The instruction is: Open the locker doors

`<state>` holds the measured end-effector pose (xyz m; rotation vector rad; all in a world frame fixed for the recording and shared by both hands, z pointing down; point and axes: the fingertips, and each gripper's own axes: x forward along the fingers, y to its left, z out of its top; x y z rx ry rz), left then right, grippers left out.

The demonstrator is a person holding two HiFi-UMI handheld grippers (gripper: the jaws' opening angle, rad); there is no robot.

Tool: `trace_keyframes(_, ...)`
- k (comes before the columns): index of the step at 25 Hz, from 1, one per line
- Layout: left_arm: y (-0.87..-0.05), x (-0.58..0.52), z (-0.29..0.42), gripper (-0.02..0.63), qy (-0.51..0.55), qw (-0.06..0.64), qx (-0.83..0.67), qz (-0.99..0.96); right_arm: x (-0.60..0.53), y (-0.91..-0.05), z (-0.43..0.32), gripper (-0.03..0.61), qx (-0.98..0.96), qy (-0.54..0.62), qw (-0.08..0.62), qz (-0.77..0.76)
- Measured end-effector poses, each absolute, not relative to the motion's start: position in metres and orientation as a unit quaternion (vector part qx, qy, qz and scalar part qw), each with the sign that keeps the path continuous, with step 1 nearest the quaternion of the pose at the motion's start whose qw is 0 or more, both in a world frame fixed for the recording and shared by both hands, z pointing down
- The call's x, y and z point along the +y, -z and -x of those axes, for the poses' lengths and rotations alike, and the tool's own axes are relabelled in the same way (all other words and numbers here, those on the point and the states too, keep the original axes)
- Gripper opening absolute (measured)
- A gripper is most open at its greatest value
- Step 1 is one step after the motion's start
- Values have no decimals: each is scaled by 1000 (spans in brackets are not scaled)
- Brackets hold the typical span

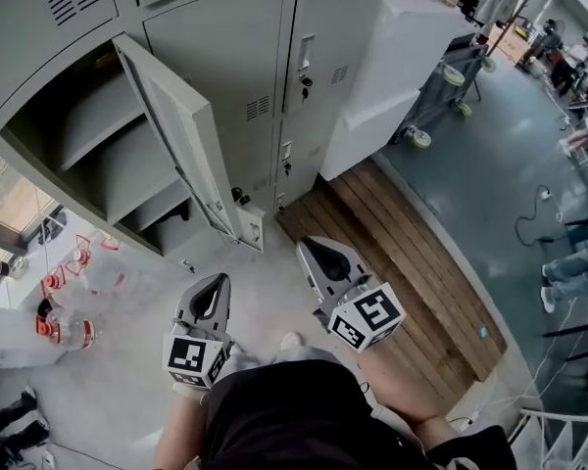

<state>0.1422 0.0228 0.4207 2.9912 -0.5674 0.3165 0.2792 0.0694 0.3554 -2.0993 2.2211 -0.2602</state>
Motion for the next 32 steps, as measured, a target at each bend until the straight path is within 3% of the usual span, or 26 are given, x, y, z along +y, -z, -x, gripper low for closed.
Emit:
trace_keyframes(17, -393, 26, -148, 18, -81, 20, -57, -995, 114, -379, -247, 29, 645, 92, 13, 759)
trace_keyframes(32, -399, 21, -141, 18, -93, 14, -65, -993, 117, -375, -247, 29, 637, 94, 19, 765)
